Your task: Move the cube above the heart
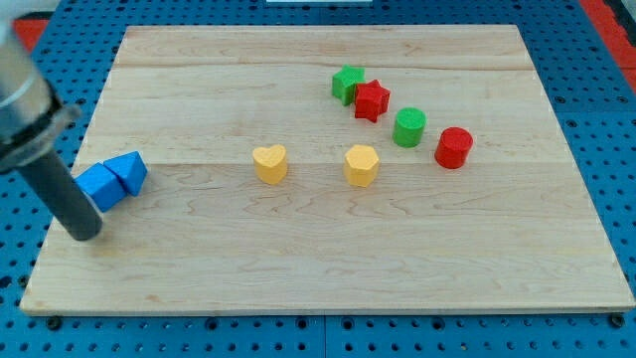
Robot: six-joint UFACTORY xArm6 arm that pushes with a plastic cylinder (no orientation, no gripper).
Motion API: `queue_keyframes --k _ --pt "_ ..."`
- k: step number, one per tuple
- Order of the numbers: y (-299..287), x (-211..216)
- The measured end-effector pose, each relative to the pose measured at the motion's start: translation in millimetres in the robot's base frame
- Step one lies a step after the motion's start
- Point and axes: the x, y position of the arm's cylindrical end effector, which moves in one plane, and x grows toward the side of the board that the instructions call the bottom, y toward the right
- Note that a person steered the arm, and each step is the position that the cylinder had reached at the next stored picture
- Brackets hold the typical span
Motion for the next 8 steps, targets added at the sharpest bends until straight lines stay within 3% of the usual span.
queue_keyframes --k 2,4,5,6,8 --pt "0.7 -93.9" --pt "16.7 -161.3" --pt "28.8 -165.8" --pt "2.3 -181.4" --pt "56.1 -189.8"
